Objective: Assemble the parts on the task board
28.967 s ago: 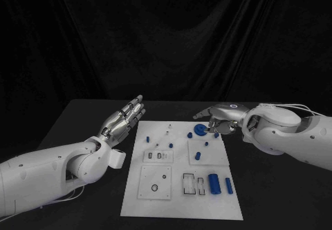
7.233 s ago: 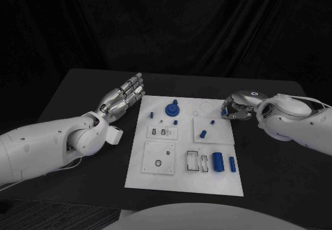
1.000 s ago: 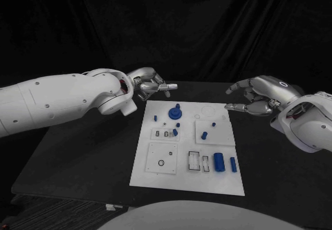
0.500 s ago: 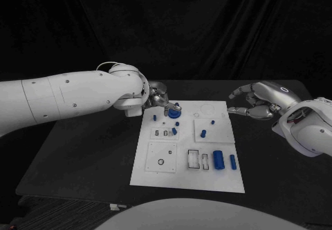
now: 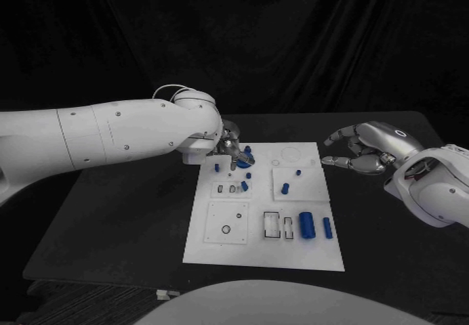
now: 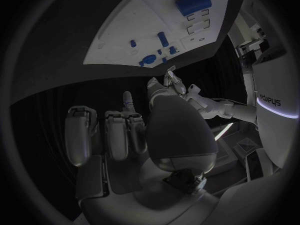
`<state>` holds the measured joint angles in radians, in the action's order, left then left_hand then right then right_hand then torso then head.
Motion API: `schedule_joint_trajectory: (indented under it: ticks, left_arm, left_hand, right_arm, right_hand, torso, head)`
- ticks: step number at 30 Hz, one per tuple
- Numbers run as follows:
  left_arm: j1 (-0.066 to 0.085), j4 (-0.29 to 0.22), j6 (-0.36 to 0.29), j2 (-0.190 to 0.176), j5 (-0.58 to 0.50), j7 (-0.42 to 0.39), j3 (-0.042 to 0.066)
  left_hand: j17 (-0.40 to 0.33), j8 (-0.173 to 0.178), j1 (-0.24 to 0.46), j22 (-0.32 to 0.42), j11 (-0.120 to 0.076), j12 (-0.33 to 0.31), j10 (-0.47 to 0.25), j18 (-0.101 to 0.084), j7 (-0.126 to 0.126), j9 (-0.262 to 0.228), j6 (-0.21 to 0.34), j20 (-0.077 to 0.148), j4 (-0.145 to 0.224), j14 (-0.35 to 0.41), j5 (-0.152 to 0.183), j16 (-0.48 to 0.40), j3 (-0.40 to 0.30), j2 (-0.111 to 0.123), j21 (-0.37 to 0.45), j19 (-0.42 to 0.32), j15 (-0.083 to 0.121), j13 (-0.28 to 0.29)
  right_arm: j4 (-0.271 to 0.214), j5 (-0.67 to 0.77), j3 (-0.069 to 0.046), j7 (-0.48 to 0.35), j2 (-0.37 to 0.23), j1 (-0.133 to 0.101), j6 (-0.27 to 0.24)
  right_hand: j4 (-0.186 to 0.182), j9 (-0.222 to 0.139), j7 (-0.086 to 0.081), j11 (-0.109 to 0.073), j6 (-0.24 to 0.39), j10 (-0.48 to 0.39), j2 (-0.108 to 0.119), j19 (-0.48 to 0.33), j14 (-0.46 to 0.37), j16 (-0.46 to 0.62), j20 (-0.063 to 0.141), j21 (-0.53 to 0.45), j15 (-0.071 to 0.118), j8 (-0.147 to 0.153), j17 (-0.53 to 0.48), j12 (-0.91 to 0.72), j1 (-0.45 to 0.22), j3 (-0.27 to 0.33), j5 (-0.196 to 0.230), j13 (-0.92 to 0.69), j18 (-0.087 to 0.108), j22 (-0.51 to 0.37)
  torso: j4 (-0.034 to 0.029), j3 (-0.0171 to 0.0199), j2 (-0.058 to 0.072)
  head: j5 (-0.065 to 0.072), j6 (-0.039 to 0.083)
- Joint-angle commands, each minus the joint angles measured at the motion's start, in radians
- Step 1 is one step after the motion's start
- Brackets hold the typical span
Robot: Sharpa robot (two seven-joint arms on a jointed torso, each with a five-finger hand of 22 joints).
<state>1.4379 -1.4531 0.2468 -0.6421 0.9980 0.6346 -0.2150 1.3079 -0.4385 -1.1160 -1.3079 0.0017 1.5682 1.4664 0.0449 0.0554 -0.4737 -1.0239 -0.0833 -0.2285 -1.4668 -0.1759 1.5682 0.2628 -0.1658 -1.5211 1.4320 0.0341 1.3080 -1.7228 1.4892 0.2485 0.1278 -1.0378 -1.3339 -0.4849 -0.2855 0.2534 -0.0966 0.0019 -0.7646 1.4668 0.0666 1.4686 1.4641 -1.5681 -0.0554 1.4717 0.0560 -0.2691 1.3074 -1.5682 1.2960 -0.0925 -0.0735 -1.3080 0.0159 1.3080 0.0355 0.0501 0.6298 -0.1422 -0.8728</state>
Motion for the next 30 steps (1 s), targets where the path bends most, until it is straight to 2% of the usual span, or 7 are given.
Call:
schedule_joint_trajectory:
  ticks: [1, 9, 21, 30]
  left_arm:
    - [-0.011, 0.002, 0.010, 0.007, 0.008, 0.035, 0.000]
    - [-0.037, 0.007, -0.027, 0.015, 0.008, 0.031, 0.000]
    - [-0.069, 0.010, -0.038, 0.017, 0.008, 0.021, 0.000]
    - [-0.086, 0.016, -0.031, 0.030, 0.008, 0.017, 0.000]
  left_hand:
    - [0.263, 0.005, -0.004, -0.143, -0.006, 0.003, 0.104, -0.008, 0.000, -0.003, -0.006, 0.009, 0.008, -0.104, -0.003, 0.003, 0.000, 0.004, 0.004, -0.001, 0.007, 0.263]
    - [0.263, 0.011, 0.007, -0.143, -0.009, 0.003, 0.104, -0.008, -0.002, -0.012, -0.013, 0.012, 0.003, -0.104, -0.015, 0.003, -0.008, -0.001, 0.005, 0.001, 0.010, 0.263]
    - [0.263, 0.018, 0.011, -0.138, -0.010, 0.003, 0.104, -0.006, -0.003, -0.016, -0.012, 0.014, 0.002, -0.104, -0.020, 0.003, -0.013, -0.003, 0.008, -0.005, 0.011, 0.263]
    - [0.263, 0.025, 0.009, -0.138, -0.010, 0.003, 0.104, -0.006, -0.003, -0.019, -0.012, 0.015, 0.005, -0.104, -0.024, 0.003, -0.020, -0.004, 0.009, -0.004, 0.012, 0.263]
  right_arm:
    - [0.001, 0.001, -0.001, 0.016, 0.000, 0.006, -0.009]
    - [0.004, 0.001, -0.001, 0.012, 0.002, 0.012, -0.014]
    - [0.010, 0.001, -0.001, 0.010, 0.004, 0.020, -0.013]
    - [0.016, 0.001, -0.001, 0.012, 0.008, 0.023, -0.009]
  right_hand:
    - [0.002, -0.001, -0.001, 0.004, -0.007, 0.104, -0.007, 0.048, 0.107, -0.003, -0.002, 0.001, -0.002, -0.006, 0.263, -0.003, 0.000, -0.003, -0.005, -0.263, 0.010, 0.229]
    - [0.002, -0.001, -0.002, 0.004, -0.007, 0.104, -0.007, 0.048, 0.107, -0.003, -0.002, 0.002, -0.002, -0.006, 0.263, -0.003, 0.000, -0.003, -0.006, -0.263, 0.010, 0.229]
    - [0.001, -0.002, -0.002, 0.004, -0.008, 0.104, -0.007, 0.048, 0.107, -0.003, -0.002, 0.001, -0.002, -0.006, 0.263, -0.003, -0.001, -0.002, -0.007, -0.263, 0.010, 0.229]
    - [0.000, -0.002, -0.003, 0.004, -0.009, 0.104, -0.007, 0.048, 0.107, -0.003, -0.002, 0.001, -0.002, -0.006, 0.263, -0.003, -0.002, -0.001, -0.008, -0.263, 0.010, 0.229]
  torso:
    - [0.0008, -0.0003, -0.002]
    - [0.0004, -0.0009, -0.003]
    - [0.0002, -0.0003, -0.006]
    - [0.0005, -0.0003, -0.008]
  head:
    - [0.006, 0.000]
    - [0.001, 0.000]
    - [-0.002, 0.000]
    - [-0.002, 0.000]
